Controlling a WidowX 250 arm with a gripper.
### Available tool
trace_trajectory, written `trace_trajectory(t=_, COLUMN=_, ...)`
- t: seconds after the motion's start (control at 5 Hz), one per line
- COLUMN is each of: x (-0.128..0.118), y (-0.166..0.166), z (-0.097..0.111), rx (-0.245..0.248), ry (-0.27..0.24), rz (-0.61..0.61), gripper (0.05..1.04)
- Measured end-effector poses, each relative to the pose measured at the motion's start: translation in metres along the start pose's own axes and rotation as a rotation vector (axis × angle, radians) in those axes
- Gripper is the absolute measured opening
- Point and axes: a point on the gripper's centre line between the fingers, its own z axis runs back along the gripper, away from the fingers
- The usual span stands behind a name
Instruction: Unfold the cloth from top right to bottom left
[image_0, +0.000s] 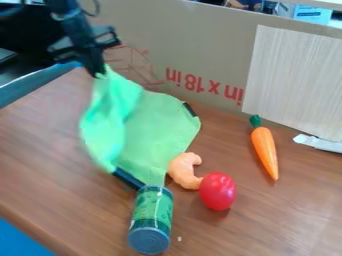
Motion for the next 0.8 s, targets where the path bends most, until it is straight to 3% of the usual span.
trace_trajectory(t=0.4, x=0.001, y=0.067, z=0.027, rx=-0.021, ry=0.079, rz=-0.101, gripper=0.067)
trace_trajectory(t=0.8, x=0.007, y=0.098, z=0.045, rx=0.001, ry=0.073, rz=-0.131, gripper=0.067)
